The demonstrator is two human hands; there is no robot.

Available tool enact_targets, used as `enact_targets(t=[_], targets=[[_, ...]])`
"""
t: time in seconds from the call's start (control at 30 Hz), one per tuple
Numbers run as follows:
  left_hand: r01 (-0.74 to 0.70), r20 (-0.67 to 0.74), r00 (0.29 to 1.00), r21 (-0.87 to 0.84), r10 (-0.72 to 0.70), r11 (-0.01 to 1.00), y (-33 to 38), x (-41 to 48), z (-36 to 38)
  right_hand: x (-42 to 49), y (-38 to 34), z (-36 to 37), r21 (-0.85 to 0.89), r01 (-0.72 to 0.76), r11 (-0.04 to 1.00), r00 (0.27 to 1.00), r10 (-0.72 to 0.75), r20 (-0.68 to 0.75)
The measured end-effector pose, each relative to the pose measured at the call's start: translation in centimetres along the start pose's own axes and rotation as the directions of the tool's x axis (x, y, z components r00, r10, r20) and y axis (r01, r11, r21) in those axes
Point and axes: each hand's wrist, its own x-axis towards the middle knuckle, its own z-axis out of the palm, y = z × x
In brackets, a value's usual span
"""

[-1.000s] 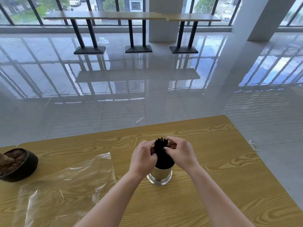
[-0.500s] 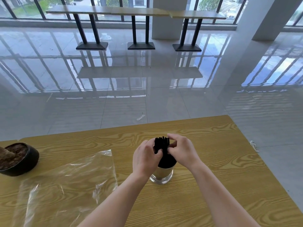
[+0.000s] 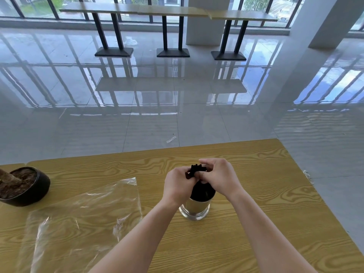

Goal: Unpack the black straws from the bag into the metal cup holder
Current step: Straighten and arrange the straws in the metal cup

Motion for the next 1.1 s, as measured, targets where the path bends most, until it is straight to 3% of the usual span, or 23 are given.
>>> enact_targets(t=[0.1, 0.27, 0.47, 0.57, 0.63, 0.7, 0.8, 0.93, 1.1], targets=[[0.04, 0.007, 0.999, -0.008, -0.04, 0.999, -0.1, 0.0, -0.6, -0.6, 0.0, 0.2, -0.062, -0.012, 0.998, 1.0, 0.011, -0.013], [-0.025, -0.084, 0.996, 0.075, 0.032, 0.997, -0.6, -0.7, 0.0, -1.8, 0.9, 1.9, -0.136, 0.114, 0.984, 0.985, -0.13, -0.114], [-0.003, -0.22, 0.976, -0.018, -0.001, 1.0, -1.3, -1.4, -0.1, -1.9, 1.5, 1.9, -0.275, 0.135, 0.952, 0.966, -0.189, -0.179], [-0.166, -0.2, 0.961, 0.127, 0.189, 0.978, -1.3, -2.0, 0.1, -1.9, 1.3, 1.7, -0.374, 0.246, 0.894, 0.937, -0.317, -0.144], [-0.305, -0.125, 0.928, 0.29, 0.352, 0.907, -1.2, -1.7, 0.5, -1.9, 1.1, 1.9, -0.458, 0.315, 0.831, 0.924, -0.378, -0.05], [-0.366, -0.026, 0.907, 0.444, 0.42, 0.818, -1.4, -1.0, 0.7, -1.8, 0.9, 2.1, -0.515, 0.346, 0.784, 0.919, -0.394, 0.018], [-0.369, 0.048, 0.916, 0.497, 0.399, 0.786, -1.7, -0.7, 0.6, -1.8, 0.8, 2.0, -0.487, 0.353, 0.799, 0.911, -0.412, -0.016], [-0.222, -0.107, 0.961, 0.261, 0.257, 0.94, -1.8, -1.2, 0.0, -2.1, 1.2, 1.0, -0.352, 0.306, 0.885, 0.902, -0.388, -0.191], [-0.031, -0.207, 0.976, 0.145, 0.061, 0.989, -2.1, -0.9, -0.4, -2.0, 2.1, 0.2, -0.248, 0.159, 0.955, 0.927, -0.231, -0.294]])
